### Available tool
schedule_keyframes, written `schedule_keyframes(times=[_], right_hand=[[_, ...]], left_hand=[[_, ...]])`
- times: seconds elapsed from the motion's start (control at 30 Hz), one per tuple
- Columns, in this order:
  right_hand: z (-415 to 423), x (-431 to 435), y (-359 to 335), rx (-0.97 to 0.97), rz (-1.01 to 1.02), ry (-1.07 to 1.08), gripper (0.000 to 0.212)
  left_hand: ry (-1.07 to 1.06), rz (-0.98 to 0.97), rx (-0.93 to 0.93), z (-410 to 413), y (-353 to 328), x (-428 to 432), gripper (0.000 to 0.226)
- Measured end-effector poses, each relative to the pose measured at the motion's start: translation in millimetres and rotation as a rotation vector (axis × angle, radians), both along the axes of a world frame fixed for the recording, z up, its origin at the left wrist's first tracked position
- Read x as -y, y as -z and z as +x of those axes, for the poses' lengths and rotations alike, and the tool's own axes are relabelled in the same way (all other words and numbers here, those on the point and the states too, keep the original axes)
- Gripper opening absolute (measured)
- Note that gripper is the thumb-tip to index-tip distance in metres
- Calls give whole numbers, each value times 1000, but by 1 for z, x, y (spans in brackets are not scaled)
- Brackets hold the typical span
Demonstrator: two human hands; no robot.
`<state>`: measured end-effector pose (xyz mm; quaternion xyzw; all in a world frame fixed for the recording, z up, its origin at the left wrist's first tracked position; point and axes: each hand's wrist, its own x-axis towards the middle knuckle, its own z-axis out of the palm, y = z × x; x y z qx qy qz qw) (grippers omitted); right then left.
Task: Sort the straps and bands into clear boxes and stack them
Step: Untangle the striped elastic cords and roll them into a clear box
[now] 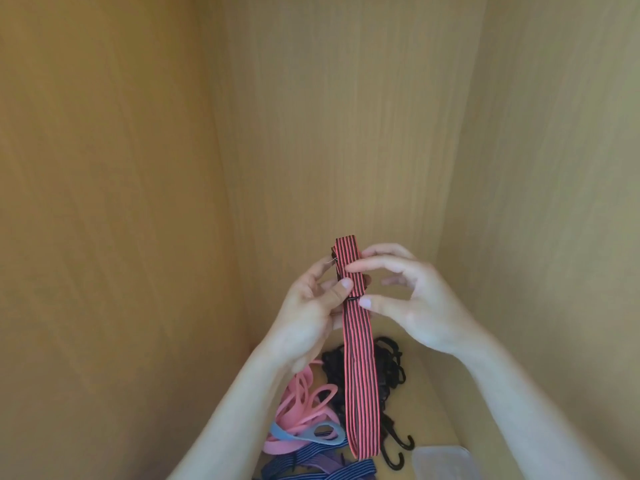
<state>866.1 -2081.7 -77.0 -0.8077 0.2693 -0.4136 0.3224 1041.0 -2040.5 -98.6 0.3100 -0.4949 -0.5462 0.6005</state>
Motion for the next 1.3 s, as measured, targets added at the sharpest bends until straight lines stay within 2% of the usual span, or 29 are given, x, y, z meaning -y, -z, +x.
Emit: schedule_keyframes(times=[0.1,0.17,0.33,0.63,0.8,0.9,0.97,1.07,1.13,1.3], right_hand=[[-3,6,-1,156,102,56,31],[-1,10,-3,180,150,121,30],[5,14,1,121,176,46,29],[13,15,18,-52,48,164,38],[14,17,26,-56,70,167,14],[12,18,26,25,75,185,10],[12,19,23,54,26,210,12],[12,16,21,56,-46,235,17],[15,11,24,49,-94,265,20],[18,3,27,18,-190,361,26]], left_hand=[[3,-9,31,-1,2,1,41],[-2,-14,80,-5,4,2,44],[-43,-60,291,-11,5,-1,50],[-80,-64,536,-6,4,-9,62],[-87,-32,617,0,8,-10,63],[-99,4,476,-2,16,-10,57],[-95,75,306,-3,21,-7,41],[53,180,109,-4,27,-5,21],[88,193,51,-8,31,-5,13],[58,191,-33,-15,36,-3,13]])
